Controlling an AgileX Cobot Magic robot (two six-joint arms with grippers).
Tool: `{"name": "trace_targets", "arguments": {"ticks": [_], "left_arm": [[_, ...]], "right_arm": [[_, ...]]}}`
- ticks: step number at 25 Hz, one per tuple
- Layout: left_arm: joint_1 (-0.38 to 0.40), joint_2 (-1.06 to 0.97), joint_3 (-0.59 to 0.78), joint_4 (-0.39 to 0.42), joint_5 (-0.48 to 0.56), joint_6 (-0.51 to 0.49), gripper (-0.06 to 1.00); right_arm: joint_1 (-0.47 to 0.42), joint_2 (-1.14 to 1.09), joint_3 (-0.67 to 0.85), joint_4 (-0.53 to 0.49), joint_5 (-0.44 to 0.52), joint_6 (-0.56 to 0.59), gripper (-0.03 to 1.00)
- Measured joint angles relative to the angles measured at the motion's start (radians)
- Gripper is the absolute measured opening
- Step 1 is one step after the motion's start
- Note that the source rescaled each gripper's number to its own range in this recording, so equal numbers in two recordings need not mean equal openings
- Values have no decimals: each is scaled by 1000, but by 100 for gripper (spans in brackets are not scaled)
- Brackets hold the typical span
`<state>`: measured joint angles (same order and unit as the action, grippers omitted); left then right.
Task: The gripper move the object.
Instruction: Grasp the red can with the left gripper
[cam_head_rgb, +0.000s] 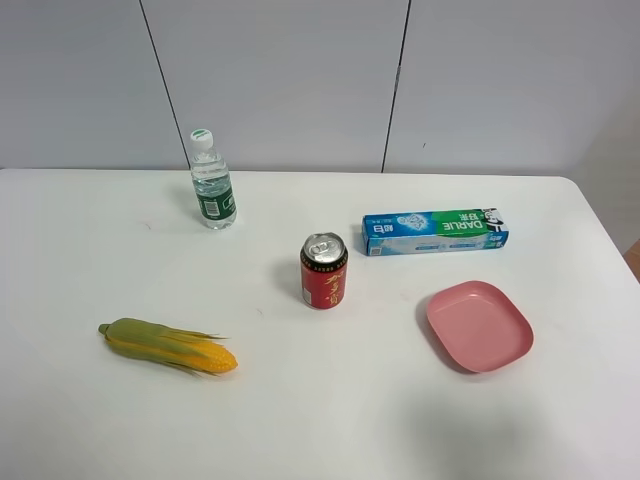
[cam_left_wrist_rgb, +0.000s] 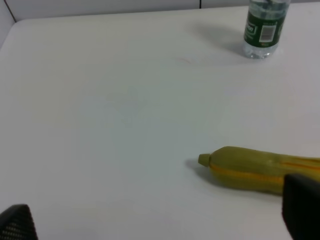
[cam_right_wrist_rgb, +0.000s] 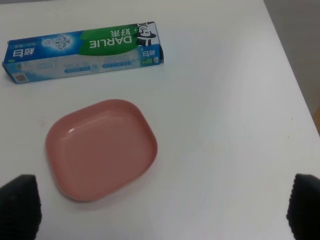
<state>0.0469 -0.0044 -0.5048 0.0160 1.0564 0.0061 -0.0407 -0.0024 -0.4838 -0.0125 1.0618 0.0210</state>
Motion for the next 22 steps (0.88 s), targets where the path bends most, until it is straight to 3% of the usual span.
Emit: {"name": "trace_targets", "arguments": {"ticks": [6,12,18,22], "left_arm": [[0,0,0,-6,0,0,100],[0,146,-58,-83,3,12,100],[0,401,-214,-202,-21,143,100],[0,570,-315,-231,-53,208,100]], "right_arm": [[0,0,0,0,0,0,100],[0,0,0,0,0,0,100],[0,0,0,0,0,0,100],[0,0,0,0,0,0,100]]}}
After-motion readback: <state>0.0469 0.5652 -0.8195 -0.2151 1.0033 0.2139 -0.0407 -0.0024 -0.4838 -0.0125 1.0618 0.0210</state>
